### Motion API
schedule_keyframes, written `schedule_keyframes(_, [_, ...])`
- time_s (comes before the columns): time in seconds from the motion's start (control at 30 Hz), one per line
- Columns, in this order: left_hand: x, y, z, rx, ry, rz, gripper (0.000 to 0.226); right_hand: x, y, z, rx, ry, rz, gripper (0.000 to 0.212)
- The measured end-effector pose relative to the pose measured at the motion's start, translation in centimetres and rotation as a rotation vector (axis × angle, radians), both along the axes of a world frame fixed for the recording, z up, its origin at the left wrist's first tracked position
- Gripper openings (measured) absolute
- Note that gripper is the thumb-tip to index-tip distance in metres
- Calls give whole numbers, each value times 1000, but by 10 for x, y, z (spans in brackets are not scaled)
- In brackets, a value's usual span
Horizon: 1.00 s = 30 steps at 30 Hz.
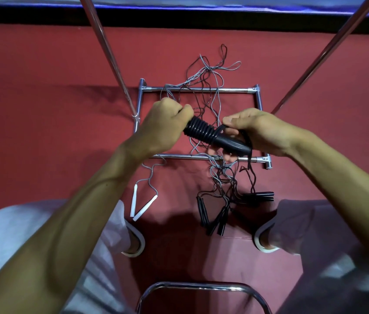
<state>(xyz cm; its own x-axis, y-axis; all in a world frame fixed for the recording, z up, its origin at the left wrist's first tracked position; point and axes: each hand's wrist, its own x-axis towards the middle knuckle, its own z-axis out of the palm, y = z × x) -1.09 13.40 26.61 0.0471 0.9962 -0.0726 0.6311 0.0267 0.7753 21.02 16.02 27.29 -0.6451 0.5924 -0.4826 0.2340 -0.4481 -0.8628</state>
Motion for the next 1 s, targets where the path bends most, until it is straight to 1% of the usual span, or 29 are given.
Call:
schedule_keyframes(0.03, [3,-2,0,16,-33,1,47,-2,-1,1,-26,27,-17,34])
schedule_keyframes(0.1, [10,-8,0,78,-44,-8,46,-5,-4,-1,14,26,-89,31])
schedule_keyframes(0.2, [15,-14,-6,175,26,-18,49,-8,-8,-12,199,-42,-180,33])
schedule_keyframes(0.33, [9,-16,-12,222,95,-52,46,-8,-10,-13,492,-172,-105,40])
schedule_keyframes(0.43, [10,-19,-11,212,139,-117,44,-4,-10,-6,670,-283,-29,44])
schedule_keyframes(0.5, [12,-22,-10,152,115,-144,42,-3,-10,-2,735,-328,38,45])
schedule_keyframes(0.6, [13,-24,-7,47,-4,-215,35,-5,-9,3,812,-357,106,45])
schedule_keyframes(0.67, [11,-26,-4,71,33,-336,24,-8,-9,6,878,-365,152,44])
schedule_keyframes(0.7, [9,-27,-2,106,84,-399,28,-9,-9,7,899,-366,176,43])
schedule_keyframes(0.77, [11,-32,6,25,107,-423,56,-12,-13,9,937,-346,229,41])
schedule_keyframes(0.8, [14,-34,9,-13,171,-418,66,-14,-16,9,960,-332,259,39])
schedule_keyframes(0.87, [22,-42,11,-36,337,-422,68,-17,-20,9,986,-320,306,38])
schedule_keyframes(0.93, [27,-46,7,-43,338,-397,65,-15,-18,9,926,-307,315,40])
schedule_keyframes(1.0, [27,-47,5,-21,270,-371,62,-11,-14,13,771,-248,271,43])
